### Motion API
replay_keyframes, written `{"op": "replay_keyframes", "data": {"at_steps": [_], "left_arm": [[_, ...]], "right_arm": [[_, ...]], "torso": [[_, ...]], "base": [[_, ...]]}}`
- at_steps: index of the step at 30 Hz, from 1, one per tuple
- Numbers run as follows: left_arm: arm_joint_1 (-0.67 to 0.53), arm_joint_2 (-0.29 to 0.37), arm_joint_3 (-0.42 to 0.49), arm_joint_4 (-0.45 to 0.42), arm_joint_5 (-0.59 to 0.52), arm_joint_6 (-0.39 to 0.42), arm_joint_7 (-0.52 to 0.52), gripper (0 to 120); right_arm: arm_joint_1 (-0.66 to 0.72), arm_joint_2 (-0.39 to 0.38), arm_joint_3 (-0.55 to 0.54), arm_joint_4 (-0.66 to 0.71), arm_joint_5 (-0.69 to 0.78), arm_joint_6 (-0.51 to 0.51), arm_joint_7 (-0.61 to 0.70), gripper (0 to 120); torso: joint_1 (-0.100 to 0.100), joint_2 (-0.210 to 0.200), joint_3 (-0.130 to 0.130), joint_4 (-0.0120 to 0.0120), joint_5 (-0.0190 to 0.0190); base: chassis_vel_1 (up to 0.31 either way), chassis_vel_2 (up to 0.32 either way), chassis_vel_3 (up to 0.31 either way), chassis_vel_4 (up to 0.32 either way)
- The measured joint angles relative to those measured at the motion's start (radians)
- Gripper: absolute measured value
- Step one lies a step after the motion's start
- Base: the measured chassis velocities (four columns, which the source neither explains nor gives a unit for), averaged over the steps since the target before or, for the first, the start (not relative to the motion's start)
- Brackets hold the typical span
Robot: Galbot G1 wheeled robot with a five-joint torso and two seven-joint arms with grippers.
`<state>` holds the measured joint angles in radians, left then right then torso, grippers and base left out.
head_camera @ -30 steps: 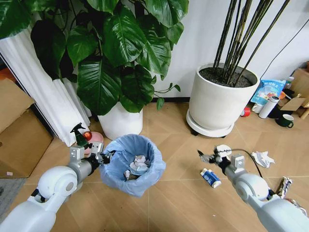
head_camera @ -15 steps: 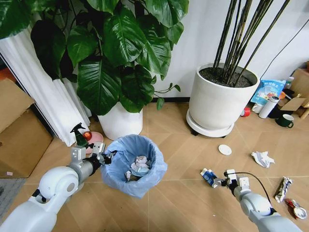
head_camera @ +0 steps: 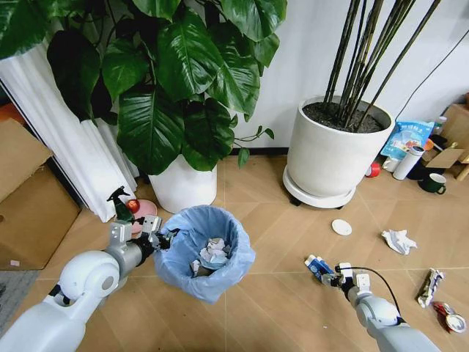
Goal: Pick up the trash bin and place the garbage on the floor into it.
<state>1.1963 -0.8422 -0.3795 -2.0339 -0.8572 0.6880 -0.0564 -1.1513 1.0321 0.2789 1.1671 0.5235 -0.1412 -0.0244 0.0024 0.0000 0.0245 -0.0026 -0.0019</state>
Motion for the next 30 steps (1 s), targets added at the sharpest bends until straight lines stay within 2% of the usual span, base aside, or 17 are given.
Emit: {"op": "replay_keyframes", "data": {"at_steps": [3, 4, 6, 7, 11, 13, 15, 19, 22, 30], "left_arm": [[-0.001, 0.001, 0.001, -0.002, 0.0, 0.0, 0.0, 1], [-0.001, 0.003, 0.001, -0.003, -0.001, 0.0, 0.0, 1], [-0.001, 0.006, 0.001, -0.006, -0.001, 0.0, 0.001, 1], [-0.001, 0.006, 0.001, -0.006, -0.001, 0.0, 0.001, 1], [-0.002, 0.01, 0.0, -0.007, -0.003, -0.001, 0.003, 1], [-0.003, 0.01, 0.0, -0.007, -0.003, -0.001, 0.003, 1], [-0.004, 0.01, 0.0, -0.007, -0.003, -0.002, 0.006, 1], [-0.005, 0.011, 0.001, -0.006, -0.002, -0.003, 0.009, 1], [-0.006, 0.012, 0.001, -0.006, -0.002, -0.003, 0.01, 1], [-0.003, 0.014, 0.001, -0.009, -0.001, -0.004, 0.01, 1]], "right_arm": [[0.001, 0.005, 0.001, 0.0, 0.0, 0.0, -0.001, 61], [0.001, 0.008, 0.002, 0.0, 0.0, 0.0, -0.001, 53], [0.0, 0.011, 0.004, 0.001, 0.001, -0.001, -0.001, 45], [0.0, 0.011, 0.004, 0.001, 0.001, -0.001, -0.001, 45], [-0.003, 0.026, 0.01, 0.0, 0.0, -0.001, 0.003, 26], [-0.004, 0.03, 0.012, -0.001, -0.002, -0.001, 0.003, 26], [-0.006, 0.036, 0.014, -0.001, -0.006, -0.002, 0.005, 19], [-0.008, 0.041, 0.022, 0.005, -0.013, -0.003, 0.012, 12], [-0.012, 0.043, 0.029, 0.025, -0.014, -0.003, 0.024, 12], [-0.041, -0.013, 0.078, 0.234, -0.016, 0.006, 0.05, 12]], "torso": [[0.0, 0.0, 0.0, 0.0, -0.0001], [0.0, 0.0, 0.0, 0.0, 0.0], [0.0, 0.0, 0.0, 0.0, -0.0002], [0.0, 0.0, 0.0, 0.0, -0.0002], [0.0, 0.0, 0.0, 0.0, -0.0003], [0.0, 0.0, 0.0, 0.0, -0.0003], [0.0, 0.0, 0.0, -0.0001, -0.0003], [0.0, 0.0, 0.0, 0.0001, -0.0001], [0.0, 0.0, 0.0, -0.0001, 0.0004], [0.0, 0.0, 0.0, 0.0, 0.0]], "base": [[0.0, 0.0, 0.0, 0.0], [0.0, 0.0, 0.0, 0.0], [0.0, 0.0, 0.0, 0.0], [0.0, 0.0, 0.0, 0.0], [0.0, 0.0, 0.0, 0.0], [0.0, 0.0, 0.0, 0.0], [0.0, 0.0, 0.0, 0.0], [0.0, 0.0, 0.0, 0.0], [0.0, 0.0, 0.0, 0.0], [0.0, 0.0, 0.0, 0.0]]}}
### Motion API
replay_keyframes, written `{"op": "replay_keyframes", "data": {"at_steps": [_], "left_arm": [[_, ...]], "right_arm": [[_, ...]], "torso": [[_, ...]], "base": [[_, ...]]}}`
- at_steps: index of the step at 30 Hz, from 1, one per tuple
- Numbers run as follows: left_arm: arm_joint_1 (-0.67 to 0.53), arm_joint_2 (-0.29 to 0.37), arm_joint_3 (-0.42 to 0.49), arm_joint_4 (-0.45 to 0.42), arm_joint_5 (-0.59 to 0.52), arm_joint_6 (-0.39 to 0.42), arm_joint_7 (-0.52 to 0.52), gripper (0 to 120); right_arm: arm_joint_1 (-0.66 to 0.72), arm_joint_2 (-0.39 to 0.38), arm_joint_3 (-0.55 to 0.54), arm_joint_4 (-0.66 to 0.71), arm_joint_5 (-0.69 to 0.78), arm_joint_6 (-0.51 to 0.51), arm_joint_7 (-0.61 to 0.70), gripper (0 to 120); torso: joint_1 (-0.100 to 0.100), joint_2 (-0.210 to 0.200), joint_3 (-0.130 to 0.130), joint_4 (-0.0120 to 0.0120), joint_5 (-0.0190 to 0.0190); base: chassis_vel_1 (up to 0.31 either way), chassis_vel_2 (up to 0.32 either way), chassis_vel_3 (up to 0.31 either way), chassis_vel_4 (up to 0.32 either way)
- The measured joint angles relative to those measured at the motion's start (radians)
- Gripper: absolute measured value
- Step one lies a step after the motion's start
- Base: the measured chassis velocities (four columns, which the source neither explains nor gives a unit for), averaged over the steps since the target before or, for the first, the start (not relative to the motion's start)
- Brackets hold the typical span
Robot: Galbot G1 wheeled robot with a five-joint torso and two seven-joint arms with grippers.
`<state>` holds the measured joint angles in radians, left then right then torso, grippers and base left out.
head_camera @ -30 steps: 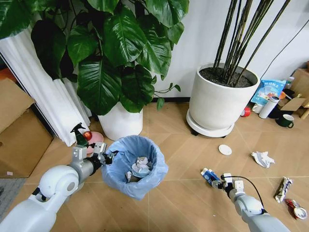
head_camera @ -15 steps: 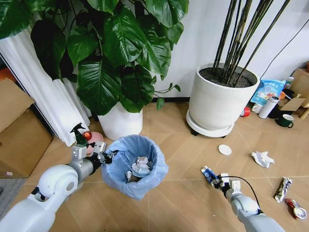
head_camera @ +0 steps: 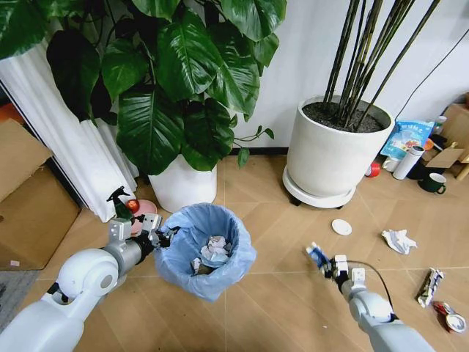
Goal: Pick up the trash bin and place the garbage on the floor into it.
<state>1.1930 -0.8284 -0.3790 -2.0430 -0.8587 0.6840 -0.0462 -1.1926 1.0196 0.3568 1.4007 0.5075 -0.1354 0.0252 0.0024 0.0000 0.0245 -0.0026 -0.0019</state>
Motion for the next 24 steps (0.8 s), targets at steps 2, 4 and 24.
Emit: {"op": "replay_keyframes", "data": {"at_steps": [2, 4, 24], "left_arm": [[0.003, 0.0, 0.001, -0.002, 0.001, 0.0, 0.0, 1], [0.003, 0.0, 0.002, -0.003, 0.002, 0.0, 0.0, 1], [-0.049, -0.017, 0.065, 0.007, -0.026, 0.028, -0.052, 1]], "right_arm": [[0.003, -0.034, 0.001, 0.061, -0.017, 0.012, 0.0, 12], [0.004, -0.044, 0.0, 0.087, -0.019, 0.013, 0.0, 12], [0.277, -0.24, -0.272, 0.753, 0.272, -0.125, 0.005, 12]], "torso": [[0.0, 0.0, 0.0, 0.0, 0.0], [0.0, 0.0, 0.0, -0.0001, 0.0001], [0.0, 0.0, 0.0, -0.0001, -0.0001]], "base": [[0.0, 0.0, 0.0, 0.0], [0.0, 0.0, 0.0, 0.0], [0.0, 0.0, 0.0, 0.0]]}}
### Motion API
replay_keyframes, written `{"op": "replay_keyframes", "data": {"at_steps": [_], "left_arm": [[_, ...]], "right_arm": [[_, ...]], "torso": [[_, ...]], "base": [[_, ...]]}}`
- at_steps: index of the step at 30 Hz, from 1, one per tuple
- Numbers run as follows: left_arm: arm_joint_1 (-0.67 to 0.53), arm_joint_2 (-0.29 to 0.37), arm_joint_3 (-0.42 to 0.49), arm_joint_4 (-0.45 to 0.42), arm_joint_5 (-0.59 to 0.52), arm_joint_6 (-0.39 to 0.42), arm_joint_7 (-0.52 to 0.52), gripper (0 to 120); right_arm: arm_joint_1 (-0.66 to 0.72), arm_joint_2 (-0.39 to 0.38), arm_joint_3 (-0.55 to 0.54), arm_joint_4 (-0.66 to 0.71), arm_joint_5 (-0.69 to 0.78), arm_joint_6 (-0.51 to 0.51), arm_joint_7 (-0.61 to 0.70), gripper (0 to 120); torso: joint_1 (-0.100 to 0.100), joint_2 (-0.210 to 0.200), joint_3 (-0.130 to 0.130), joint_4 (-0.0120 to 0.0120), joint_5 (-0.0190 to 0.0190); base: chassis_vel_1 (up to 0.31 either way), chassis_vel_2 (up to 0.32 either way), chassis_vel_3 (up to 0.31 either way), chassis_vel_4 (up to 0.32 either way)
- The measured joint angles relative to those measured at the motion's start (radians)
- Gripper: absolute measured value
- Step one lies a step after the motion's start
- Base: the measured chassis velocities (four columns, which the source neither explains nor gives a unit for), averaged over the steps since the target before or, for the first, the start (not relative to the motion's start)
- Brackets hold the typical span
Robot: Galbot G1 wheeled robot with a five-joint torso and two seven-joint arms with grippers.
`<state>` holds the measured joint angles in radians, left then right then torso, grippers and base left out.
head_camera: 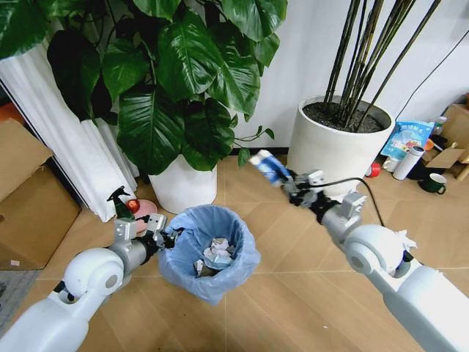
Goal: Pick up the trash bin and place the garbage on the floor into it.
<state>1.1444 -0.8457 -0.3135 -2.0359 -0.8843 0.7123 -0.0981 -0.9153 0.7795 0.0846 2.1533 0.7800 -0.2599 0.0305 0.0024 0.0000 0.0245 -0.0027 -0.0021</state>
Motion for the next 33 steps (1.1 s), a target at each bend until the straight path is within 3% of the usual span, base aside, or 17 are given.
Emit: {"op": "replay_keyframes", "data": {"at_steps": [4, 10, 16, 26, 29, 33], "left_arm": [[-0.02, -0.002, 0.019, 0.018, -0.009, 0.007, -0.003, 1], [-0.062, -0.001, 0.039, 0.041, -0.028, 0.01, -0.005, 1], [-0.089, -0.011, 0.057, 0.053, -0.037, 0.011, -0.01, 1], [-0.097, -0.022, 0.067, 0.056, -0.038, 0.011, -0.016, 1], [-0.093, -0.021, 0.066, 0.049, -0.037, 0.01, -0.019, 1], [-0.085, -0.014, 0.059, 0.041, -0.037, 0.009, -0.019, 1]], "right_arm": [[0.08, -0.009, -0.121, 0.051, 0.066, -0.019, -0.003, 12], [0.094, -0.009, -0.223, 0.059, 0.072, -0.022, -0.005, 12], [0.074, -0.023, -0.244, 0.062, 0.06, -0.043, -0.018, 12], [0.064, -0.029, -0.259, 0.048, 0.03, -0.044, -0.014, 45], [0.057, -0.029, -0.258, 0.045, 0.023, -0.041, -0.014, 62], [0.043, -0.03, -0.252, 0.046, 0.017, -0.036, -0.012, 75]], "torso": [[0.0, 0.0, 0.0, 0.0002, 0.0], [0.0, 0.0, 0.0, 0.0, 0.0001], [0.0, 0.0, 0.0, -0.0002, 0.0], [0.0, 0.0, 0.0, 0.0001, 0.0001], [0.0, 0.0, 0.0, 0.0001, 0.0001], [0.0, 0.0, 0.0, 0.0001, 0.0002]], "base": [[0.0, 0.0, 0.0, 0.0], [0.0, 0.0, 0.0, 0.0], [0.0, 0.0, 0.0, 0.0], [0.0, 0.0, 0.0, 0.0], [0.0, 0.0, 0.0, 0.0], [0.0, 0.0, 0.0, 0.0]]}}
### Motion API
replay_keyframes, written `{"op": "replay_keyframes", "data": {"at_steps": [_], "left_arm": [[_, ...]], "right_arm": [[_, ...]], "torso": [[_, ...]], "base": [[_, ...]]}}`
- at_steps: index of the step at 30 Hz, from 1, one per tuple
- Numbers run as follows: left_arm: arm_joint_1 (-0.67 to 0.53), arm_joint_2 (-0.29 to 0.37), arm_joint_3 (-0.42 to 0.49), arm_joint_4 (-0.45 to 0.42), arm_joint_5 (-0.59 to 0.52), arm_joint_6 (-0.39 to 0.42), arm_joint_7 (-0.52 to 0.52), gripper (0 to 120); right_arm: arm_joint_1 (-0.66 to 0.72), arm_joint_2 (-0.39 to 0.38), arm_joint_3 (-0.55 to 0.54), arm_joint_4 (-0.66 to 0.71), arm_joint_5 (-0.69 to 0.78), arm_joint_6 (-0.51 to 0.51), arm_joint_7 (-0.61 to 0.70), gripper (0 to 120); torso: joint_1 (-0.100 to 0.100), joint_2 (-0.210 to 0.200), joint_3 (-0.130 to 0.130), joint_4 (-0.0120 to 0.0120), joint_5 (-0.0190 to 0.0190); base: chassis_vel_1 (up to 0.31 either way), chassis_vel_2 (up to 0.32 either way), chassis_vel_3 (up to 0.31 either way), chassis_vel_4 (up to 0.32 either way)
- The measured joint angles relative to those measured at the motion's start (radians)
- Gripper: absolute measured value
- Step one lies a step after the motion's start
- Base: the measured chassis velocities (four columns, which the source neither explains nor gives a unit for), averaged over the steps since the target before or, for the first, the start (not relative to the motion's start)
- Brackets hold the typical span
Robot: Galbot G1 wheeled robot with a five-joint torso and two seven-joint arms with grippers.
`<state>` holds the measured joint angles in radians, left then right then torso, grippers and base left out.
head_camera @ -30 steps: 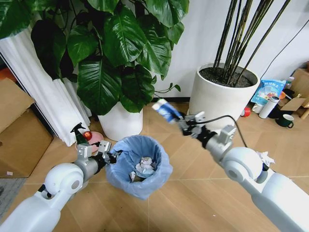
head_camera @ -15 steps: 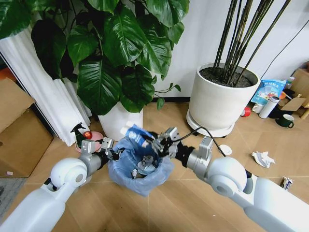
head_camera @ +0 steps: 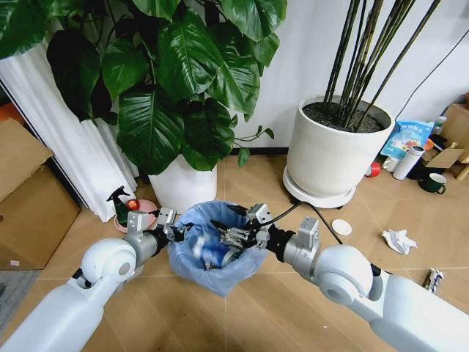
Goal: Pick up the trash bin and place the garbage on the floor into it.
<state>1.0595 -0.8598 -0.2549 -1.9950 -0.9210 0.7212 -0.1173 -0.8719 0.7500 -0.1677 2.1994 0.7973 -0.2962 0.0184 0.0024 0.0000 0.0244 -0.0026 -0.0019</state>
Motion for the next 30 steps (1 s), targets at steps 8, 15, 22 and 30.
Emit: {"op": "replay_keyframes", "data": {"at_steps": [8, 15, 22, 30], "left_arm": [[0.017, 0.009, -0.019, -0.007, 0.007, -0.002, -0.001, 1], [0.061, 0.027, -0.066, -0.036, 0.018, -0.008, -0.004, 1], [0.066, 0.024, -0.075, -0.034, 0.019, -0.013, -0.004, 1], [0.064, 0.029, -0.072, -0.024, 0.024, -0.014, 0.009, 1]], "right_arm": [[-0.056, 0.019, 0.103, -0.008, -0.002, 0.015, 0.072, 98], [-0.175, 0.063, 0.305, -0.066, -0.108, 0.046, 0.151, 100], [-0.401, 0.169, 0.535, -0.096, -0.231, 0.054, 0.169, 100], [-0.53, 0.248, 0.656, -0.129, -0.315, 0.082, 0.115, 100]], "torso": [[0.0, 0.0, 0.0, 0.0002, -0.0001], [0.0, 0.0, 0.0, 0.0004, 0.0005], [0.0, 0.0, 0.0, -0.0004, 0.0], [0.0, 0.0, 0.0, 0.0001, -0.0001]], "base": [[0.0, 0.0, 0.0, 0.0], [0.0, 0.0, 0.0, 0.0], [0.0, 0.0, 0.0, 0.0], [0.0, 0.0, 0.0, 0.0]]}}
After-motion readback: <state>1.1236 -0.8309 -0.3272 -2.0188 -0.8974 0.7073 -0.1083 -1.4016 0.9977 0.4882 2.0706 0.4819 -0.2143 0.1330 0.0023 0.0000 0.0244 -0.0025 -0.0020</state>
